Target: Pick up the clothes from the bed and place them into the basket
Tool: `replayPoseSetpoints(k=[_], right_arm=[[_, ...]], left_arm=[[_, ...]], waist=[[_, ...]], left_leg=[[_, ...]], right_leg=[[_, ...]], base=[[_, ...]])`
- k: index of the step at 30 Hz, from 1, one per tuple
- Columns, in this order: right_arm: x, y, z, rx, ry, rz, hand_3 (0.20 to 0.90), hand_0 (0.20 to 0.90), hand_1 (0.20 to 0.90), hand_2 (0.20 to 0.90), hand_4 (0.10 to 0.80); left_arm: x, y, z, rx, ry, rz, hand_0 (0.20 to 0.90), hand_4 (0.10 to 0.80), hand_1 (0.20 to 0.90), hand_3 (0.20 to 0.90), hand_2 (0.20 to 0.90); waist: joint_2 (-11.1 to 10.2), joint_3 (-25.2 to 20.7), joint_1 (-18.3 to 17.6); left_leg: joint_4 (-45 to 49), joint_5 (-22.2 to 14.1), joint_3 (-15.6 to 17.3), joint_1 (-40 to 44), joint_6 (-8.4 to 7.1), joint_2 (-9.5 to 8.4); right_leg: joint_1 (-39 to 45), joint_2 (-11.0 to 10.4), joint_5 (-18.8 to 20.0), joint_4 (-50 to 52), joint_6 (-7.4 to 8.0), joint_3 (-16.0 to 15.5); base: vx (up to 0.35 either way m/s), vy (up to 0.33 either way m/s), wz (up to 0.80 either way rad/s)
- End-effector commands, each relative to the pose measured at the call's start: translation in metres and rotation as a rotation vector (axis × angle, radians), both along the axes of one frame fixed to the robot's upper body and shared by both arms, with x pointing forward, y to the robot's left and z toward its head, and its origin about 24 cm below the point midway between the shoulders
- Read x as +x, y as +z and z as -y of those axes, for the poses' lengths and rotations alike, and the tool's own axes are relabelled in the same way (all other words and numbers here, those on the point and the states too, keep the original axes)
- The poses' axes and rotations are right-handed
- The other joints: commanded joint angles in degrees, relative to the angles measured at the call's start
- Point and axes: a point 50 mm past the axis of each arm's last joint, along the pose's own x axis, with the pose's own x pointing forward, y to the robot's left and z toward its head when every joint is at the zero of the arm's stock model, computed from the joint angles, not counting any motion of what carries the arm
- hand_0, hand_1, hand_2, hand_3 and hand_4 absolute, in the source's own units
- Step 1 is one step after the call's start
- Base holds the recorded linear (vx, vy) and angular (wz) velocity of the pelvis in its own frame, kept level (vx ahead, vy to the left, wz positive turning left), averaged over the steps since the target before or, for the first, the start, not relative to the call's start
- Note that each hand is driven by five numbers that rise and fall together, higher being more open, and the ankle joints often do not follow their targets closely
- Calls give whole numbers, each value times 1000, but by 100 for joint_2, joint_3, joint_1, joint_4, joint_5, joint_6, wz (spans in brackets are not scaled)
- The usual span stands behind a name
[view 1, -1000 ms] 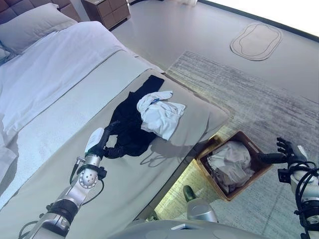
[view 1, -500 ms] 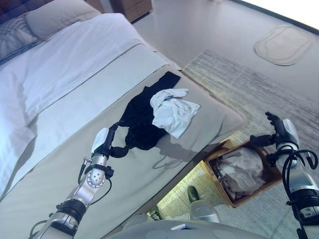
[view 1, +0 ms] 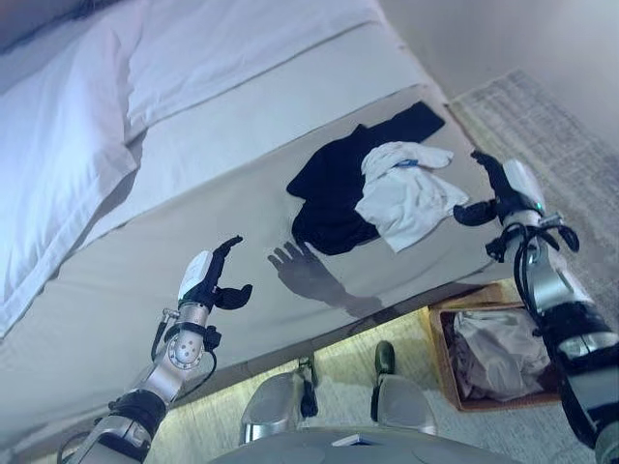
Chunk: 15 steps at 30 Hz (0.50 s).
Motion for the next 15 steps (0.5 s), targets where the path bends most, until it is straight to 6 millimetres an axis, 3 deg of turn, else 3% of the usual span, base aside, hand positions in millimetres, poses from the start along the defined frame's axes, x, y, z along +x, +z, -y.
replayPoseSetpoints(k=[1, 8, 15], right_arm=[[9, 67, 3, -144, 23, 155, 900, 900, 900, 900, 800], [20, 85, 8, -118, -54, 146, 900, 900, 900, 900, 800], [26, 83, 12, -69, -116, 114, 900, 900, 900, 900, 800]], left_arm=[[16, 36, -1, -24, -33, 199, 900, 800, 900, 900, 900], [19, 50, -2, -44, -33, 267, 900, 800, 900, 900, 900], [19, 65, -6, -38, -24, 315, 900, 800, 900, 900, 900]], waist=[[45, -21, 158], [127, 517, 357], [5, 720, 510]], left_leg=[[1405, -1200, -480, -305, -63, -132], [2741, -1595, -457, -1276, 107, -302], [4090, -2030, -439, -2337, 335, -236]], right_leg=[[-615, 12, -560, 1301, -483, -385], [-1495, -258, -1016, 2822, -705, -479], [-2410, -325, -1309, 3903, -861, -468]], base=[[-114, 2, 20], [-62, -40, 12], [-45, -81, 13]])
